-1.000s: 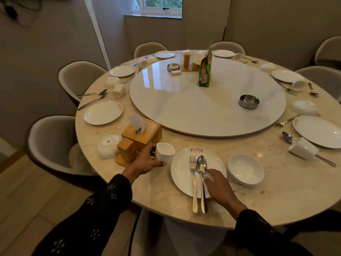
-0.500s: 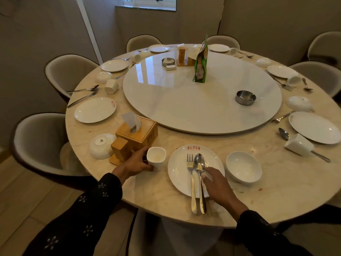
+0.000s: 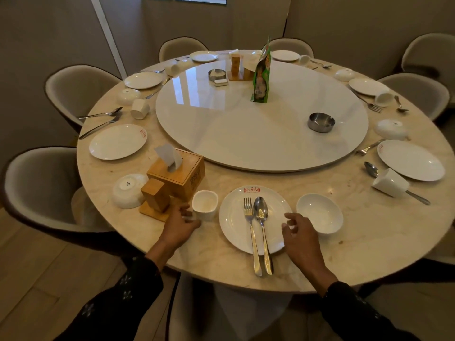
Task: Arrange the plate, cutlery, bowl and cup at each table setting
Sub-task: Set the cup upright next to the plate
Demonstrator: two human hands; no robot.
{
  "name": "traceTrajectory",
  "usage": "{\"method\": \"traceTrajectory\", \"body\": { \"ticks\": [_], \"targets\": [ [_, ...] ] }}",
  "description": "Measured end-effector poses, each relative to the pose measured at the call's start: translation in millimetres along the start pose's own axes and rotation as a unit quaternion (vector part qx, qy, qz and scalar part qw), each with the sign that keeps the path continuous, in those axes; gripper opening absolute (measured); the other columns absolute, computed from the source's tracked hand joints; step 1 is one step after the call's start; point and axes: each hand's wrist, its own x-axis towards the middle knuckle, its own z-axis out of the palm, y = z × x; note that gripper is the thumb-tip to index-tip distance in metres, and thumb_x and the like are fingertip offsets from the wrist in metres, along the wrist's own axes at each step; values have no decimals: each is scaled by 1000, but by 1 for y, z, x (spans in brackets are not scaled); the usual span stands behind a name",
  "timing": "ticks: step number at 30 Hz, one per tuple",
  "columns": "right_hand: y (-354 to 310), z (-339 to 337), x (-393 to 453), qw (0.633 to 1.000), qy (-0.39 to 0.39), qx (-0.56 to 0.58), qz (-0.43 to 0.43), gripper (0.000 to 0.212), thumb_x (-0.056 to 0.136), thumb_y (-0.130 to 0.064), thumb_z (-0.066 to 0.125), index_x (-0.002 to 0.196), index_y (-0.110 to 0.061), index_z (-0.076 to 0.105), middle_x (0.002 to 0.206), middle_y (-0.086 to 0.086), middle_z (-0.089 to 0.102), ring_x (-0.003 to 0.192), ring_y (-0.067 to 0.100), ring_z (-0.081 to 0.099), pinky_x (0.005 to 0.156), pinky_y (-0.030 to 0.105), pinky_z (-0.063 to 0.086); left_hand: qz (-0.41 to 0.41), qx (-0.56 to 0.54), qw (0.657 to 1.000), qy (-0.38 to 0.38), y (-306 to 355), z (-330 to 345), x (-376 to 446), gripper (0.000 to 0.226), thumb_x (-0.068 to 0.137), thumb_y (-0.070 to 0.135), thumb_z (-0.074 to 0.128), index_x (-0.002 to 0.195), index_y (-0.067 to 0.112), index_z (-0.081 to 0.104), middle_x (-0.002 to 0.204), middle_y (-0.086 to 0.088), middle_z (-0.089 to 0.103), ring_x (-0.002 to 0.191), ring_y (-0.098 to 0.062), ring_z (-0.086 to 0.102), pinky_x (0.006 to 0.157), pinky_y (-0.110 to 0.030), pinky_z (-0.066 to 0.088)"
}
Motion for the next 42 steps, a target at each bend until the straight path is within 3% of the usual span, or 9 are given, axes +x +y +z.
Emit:
{"method": "traceTrajectory", "body": {
  "ticks": [3, 6, 9, 15, 23, 29, 34, 37, 42],
  "targets": [
    [16, -10, -7, 999, 0, 10, 47, 11, 93, -16, 59, 104, -14, 57, 83, -2, 60, 80, 11, 60, 64, 18, 45, -30, -37, 999, 19, -13, 22, -22, 33, 91, 26, 64, 120, 14, 54, 105, -8, 66, 85, -20, 69, 73, -33, 58],
    [27, -13, -10, 993, -27, 33, 111, 9, 93, -23, 60, 95, -15, 56, 85, 5, 65, 73, 19, 65, 58, 26, 51, -29, -79, 996, 12, -14, 50, -35, 31, 96, 26, 56, 123, 11, 54, 95, -8, 70, 76, -19, 72, 65, -28, 58],
    [25, -11, -9, 980, -69, 87, 163, 12, 95, -25, 57, 101, -15, 58, 80, 10, 70, 53, 17, 62, 43, 22, 47, -5, -93, 996, 6, -7, 74, -42, 38, 94, 24, 59, 129, 14, 50, 106, -4, 68, 78, -16, 71, 64, -25, 58],
    [15, -9, -4, 972, -90, 101, 190, 10, 96, -17, 55, 97, -10, 62, 73, 12, 70, 45, 12, 59, 38, 19, 42, 4, -77, 995, 67, -3, 92, -49, 36, 93, 13, 61, 128, 14, 52, 118, -8, 64, 72, -8, 66, 58, -18, 52],
    [22, -14, -4, 970, -116, 109, 183, 11, 96, -17, 56, 97, -9, 63, 75, 13, 71, 51, 15, 62, 43, 20, 45, 9, -71, 995, 73, -5, 93, -56, 40, 93, 10, 59, 133, 12, 51, 126, -15, 62, 93, -26, 69, 60, -19, 55],
    [25, -18, 2, 967, -144, 112, 178, 11, 96, -18, 56, 96, -10, 64, 76, 12, 72, 54, 18, 65, 46, 24, 48, -2, -75, 994, 84, 1, 96, -61, 44, 94, 10, 58, 137, 11, 49, 122, -17, 63, 84, -20, 68, 71, -29, 59],
    [25, -24, 4, 964, -164, 123, 170, 13, 96, -20, 56, 95, -8, 62, 78, 11, 71, 60, 19, 67, 57, 28, 57, -23, -54, 992, 109, 5, 99, -64, 41, 95, 16, 59, 134, 9, 50, 126, -15, 62, 85, -19, 66, 64, -23, 55],
    [25, -35, 2, 963, -167, 134, 163, 16, 97, -21, 55, 94, -7, 61, 74, 11, 67, 58, 17, 61, 52, 25, 52, -49, -33, 987, 151, 9, 98, -74, 36, 94, 24, 59, 127, 11, 52, 120, -10, 61, 88, -21, 64, 70, -26, 53],
    [27, -69, 2, 976, -139, 118, 123, 8, 95, -20, 56, 95, -12, 60, 84, 10, 69, 69, 19, 66, 60, 28, 57, 59, 22, 985, 160, 19, 108, -95, 19, 94, 22, 60, 111, 16, 60, 105, 0, 60, 91, -12, 55, 69, -17, 42]
  ]
}}
